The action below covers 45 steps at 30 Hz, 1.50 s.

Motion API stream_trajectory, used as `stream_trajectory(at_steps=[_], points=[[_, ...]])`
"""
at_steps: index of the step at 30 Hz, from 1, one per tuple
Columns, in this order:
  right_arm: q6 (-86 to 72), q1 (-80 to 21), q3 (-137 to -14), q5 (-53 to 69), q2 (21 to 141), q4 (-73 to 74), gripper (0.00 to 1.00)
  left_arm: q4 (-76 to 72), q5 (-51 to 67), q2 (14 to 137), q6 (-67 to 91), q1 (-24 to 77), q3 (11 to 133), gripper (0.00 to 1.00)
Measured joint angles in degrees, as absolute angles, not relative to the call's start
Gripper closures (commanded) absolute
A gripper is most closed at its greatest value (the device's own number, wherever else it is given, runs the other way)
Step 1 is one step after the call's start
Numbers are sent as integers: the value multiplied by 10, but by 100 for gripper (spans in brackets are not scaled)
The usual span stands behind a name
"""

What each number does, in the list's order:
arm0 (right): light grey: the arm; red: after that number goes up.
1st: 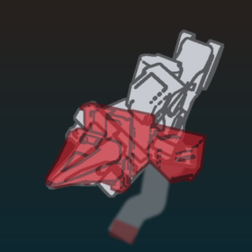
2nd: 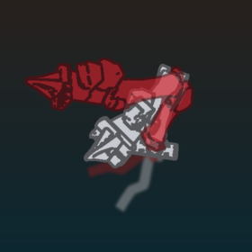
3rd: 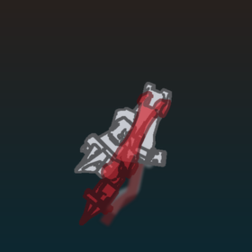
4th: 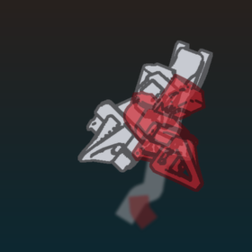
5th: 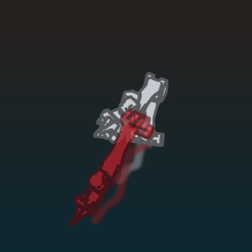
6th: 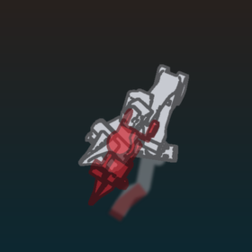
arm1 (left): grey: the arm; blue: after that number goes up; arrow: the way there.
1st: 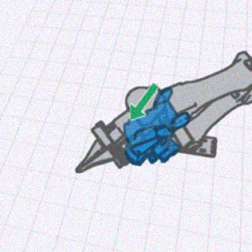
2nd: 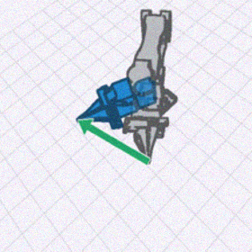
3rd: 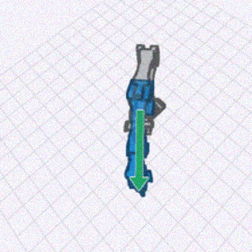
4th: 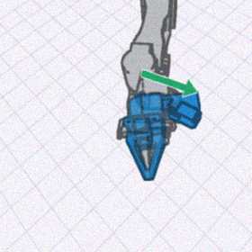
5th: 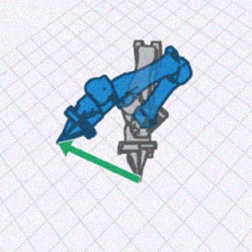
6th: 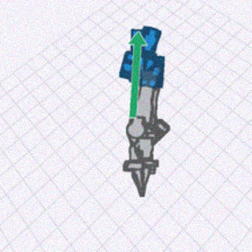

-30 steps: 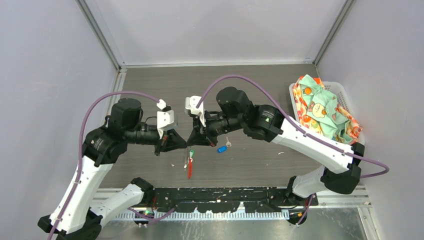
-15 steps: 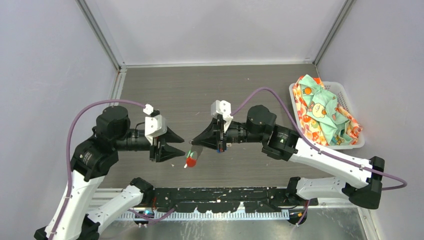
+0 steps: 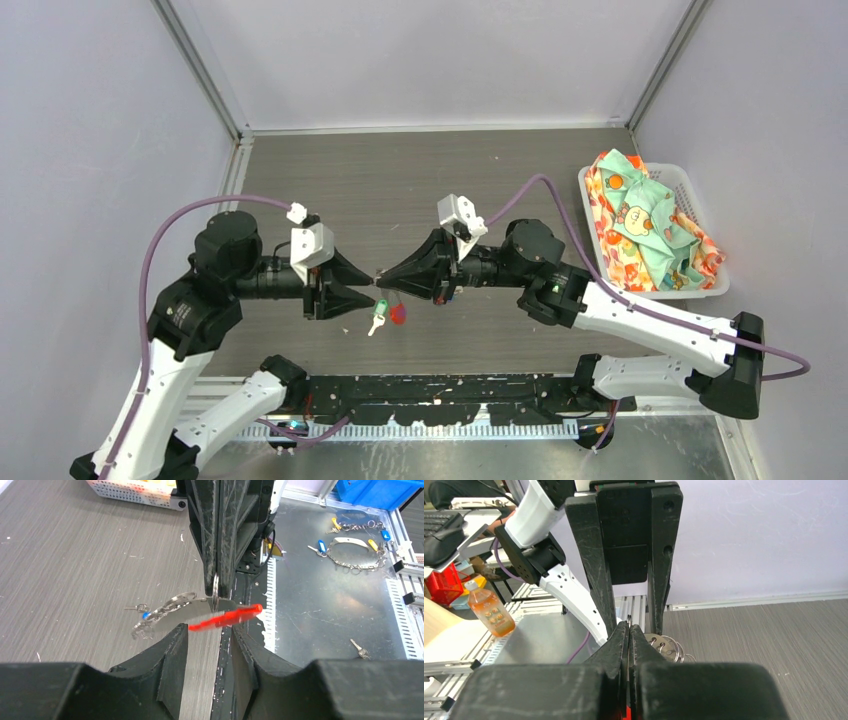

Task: Put the keys on the keyring

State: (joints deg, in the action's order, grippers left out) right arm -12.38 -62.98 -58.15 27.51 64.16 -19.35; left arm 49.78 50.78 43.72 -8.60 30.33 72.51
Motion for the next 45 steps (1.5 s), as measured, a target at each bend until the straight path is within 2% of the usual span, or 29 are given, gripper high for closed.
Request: stream_trajectory(at_steps=[9,16,25,29,37,42,45], points=[[-142,-630,-582,291,653,-226,99,466,513,430,-52,303,718,62],[-149,-630,-582,300,659,-226,99,449,517,425,-46,303,718,79],[-152,-630,-582,302,659,-227,99,437,528,422,-44,303,717,84],[-153,-630,-582,302,659,-227,99,433,528,423,-36,303,717,99],[-154,-627,-581,313,660,-226,99,427,529,422,-30,303,708,100],[-154,-626,-581,317,660,-225,92,426,529,422,-40,303,708,100],[-154,-625,-581,316,660,-224,95,427,529,422,-55,304,708,100]])
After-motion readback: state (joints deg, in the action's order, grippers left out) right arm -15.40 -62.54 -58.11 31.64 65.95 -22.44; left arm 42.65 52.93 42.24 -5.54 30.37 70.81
